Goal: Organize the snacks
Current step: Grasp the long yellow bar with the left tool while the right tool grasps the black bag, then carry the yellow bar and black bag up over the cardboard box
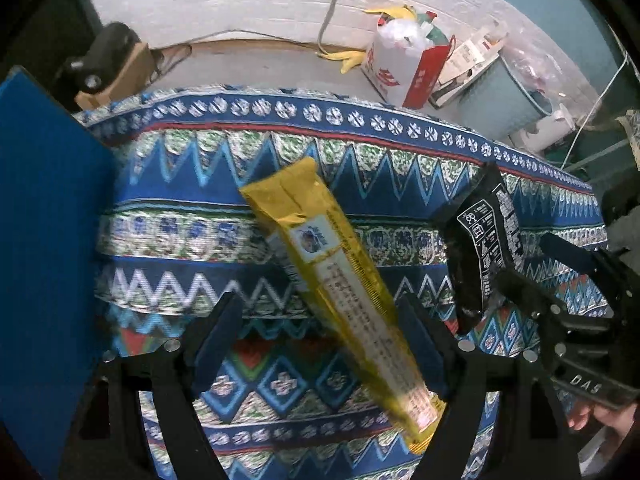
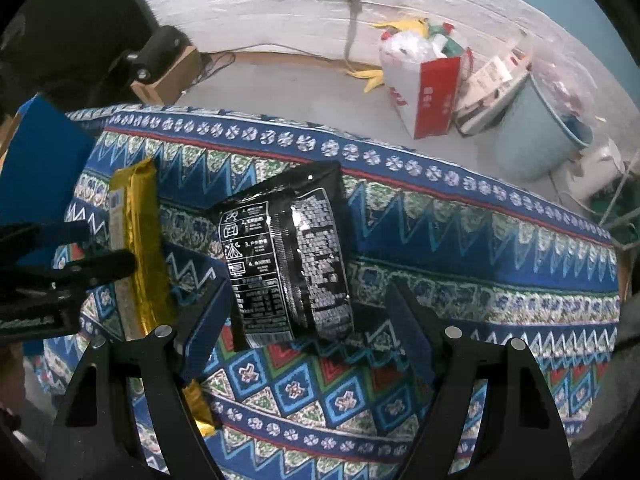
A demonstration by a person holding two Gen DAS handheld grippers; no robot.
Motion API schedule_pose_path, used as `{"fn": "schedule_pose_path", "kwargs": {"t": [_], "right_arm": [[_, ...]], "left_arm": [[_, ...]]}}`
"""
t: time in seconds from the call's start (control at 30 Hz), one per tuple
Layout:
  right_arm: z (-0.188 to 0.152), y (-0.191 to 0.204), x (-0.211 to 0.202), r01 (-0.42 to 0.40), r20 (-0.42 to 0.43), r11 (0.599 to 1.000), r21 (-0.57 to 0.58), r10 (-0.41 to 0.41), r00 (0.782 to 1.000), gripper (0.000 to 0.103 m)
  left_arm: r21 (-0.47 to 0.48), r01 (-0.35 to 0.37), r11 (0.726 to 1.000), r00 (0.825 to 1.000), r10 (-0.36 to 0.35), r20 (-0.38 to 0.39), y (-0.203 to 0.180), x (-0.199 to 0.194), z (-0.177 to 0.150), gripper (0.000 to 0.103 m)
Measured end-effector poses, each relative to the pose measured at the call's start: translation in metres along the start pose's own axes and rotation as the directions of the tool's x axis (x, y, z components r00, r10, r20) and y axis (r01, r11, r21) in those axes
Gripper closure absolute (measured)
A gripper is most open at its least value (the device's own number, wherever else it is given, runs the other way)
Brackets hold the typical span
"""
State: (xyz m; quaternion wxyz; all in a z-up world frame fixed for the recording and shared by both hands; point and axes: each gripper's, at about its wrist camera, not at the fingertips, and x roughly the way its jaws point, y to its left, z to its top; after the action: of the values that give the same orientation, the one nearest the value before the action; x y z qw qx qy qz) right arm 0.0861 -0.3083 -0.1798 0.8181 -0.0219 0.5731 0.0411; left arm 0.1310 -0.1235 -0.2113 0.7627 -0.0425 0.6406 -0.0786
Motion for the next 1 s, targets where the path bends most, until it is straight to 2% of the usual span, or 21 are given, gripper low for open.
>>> {"fn": "schedule_pose_path", "kwargs": {"t": [0.1, 0.23, 0.27, 0.3, 0.33, 0.43, 0.5, 0.57, 0.63, 0.73, 0.83, 0.9, 0.93, 1.0], "right_arm": [[-0.001, 0.000, 0.004, 0.002, 0.013, 1.000, -0.014, -0.002, 1.000, 0.025], [0.000, 0.001, 0.009, -0.012, 0.009, 1.000, -0.011, 0.012, 1.000, 0.025], [0.001, 0.002, 0.011, -0.011, 0.007, 1.000, -0.014, 0.011, 1.000, 0.025], [0.001, 0.004, 0.013, -0.009, 0.004, 1.000, -0.018, 0.009, 1.000, 0.025], [0.002, 0.005, 0.014, -0.005, 0.002, 1.000, -0.024, 0.005, 1.000, 0.025], [0.003, 0.011, 0.019, 0.002, -0.006, 0.999, -0.040, -0.002, 1.000, 0.024], [0.003, 0.013, 0.022, 0.004, -0.012, 0.999, -0.048, -0.005, 1.000, 0.024], [0.003, 0.016, 0.027, 0.014, -0.022, 0.998, -0.057, -0.015, 1.000, 0.024], [0.003, 0.017, 0.031, 0.022, -0.027, 0.998, -0.063, -0.024, 0.999, 0.024], [0.004, 0.019, 0.035, 0.032, -0.024, 0.997, -0.069, -0.034, 0.999, 0.024], [0.003, 0.023, 0.037, 0.052, -0.020, 0.995, -0.081, -0.054, 0.998, 0.024], [0.002, 0.027, 0.037, 0.056, -0.020, 0.994, -0.093, -0.058, 0.998, 0.025], [0.000, 0.028, 0.037, 0.064, -0.018, 0.993, -0.101, -0.066, 0.998, 0.027], [-0.004, 0.032, 0.033, 0.071, -0.006, 0.990, -0.120, -0.072, 0.997, 0.041]], "left_arm": [[-0.002, 0.004, 1.000, 1.000, -0.004, -0.009, -0.002, 0.005, 0.001, 0.018], [0.043, -0.002, 0.999, 1.000, 0.002, -0.001, -0.008, 0.006, 0.000, 0.020], [0.052, 0.006, 0.999, 1.000, -0.006, 0.007, -0.009, 0.005, 0.000, 0.029], [0.056, 0.036, 0.998, 0.999, -0.036, 0.008, -0.008, 0.005, -0.001, 0.045], [0.055, 0.060, 0.997, 0.998, -0.060, -0.004, -0.008, 0.005, -0.002, 0.048], [0.079, 0.067, 0.995, 0.998, -0.067, -0.005, -0.008, 0.002, -0.004, 0.055], [0.115, 0.054, 0.992, 0.999, -0.054, 0.000, -0.008, -0.003, -0.005, 0.063], [0.158, 0.035, 0.987, 0.999, -0.034, -0.004, -0.008, -0.006, -0.004, 0.065], [0.186, 0.015, 0.982, 1.000, -0.015, -0.004, -0.009, -0.009, -0.002, 0.065], [0.161, 0.018, 0.987, 1.000, -0.017, -0.007, -0.004, -0.008, 0.000, 0.061], [0.119, 0.011, 0.993, 1.000, -0.008, -0.027, 0.001, 0.000, -0.003, 0.042], [0.107, 0.027, 0.994, 1.000, -0.027, -0.006, 0.000, -0.001, -0.007, 0.031], [0.105, 0.028, 0.994, 1.000, -0.028, -0.006, -0.001, 0.000, -0.008, 0.031], [0.114, 0.016, 0.993, 1.000, -0.017, 0.008, -0.003, -0.001, -0.012, 0.031]]}}
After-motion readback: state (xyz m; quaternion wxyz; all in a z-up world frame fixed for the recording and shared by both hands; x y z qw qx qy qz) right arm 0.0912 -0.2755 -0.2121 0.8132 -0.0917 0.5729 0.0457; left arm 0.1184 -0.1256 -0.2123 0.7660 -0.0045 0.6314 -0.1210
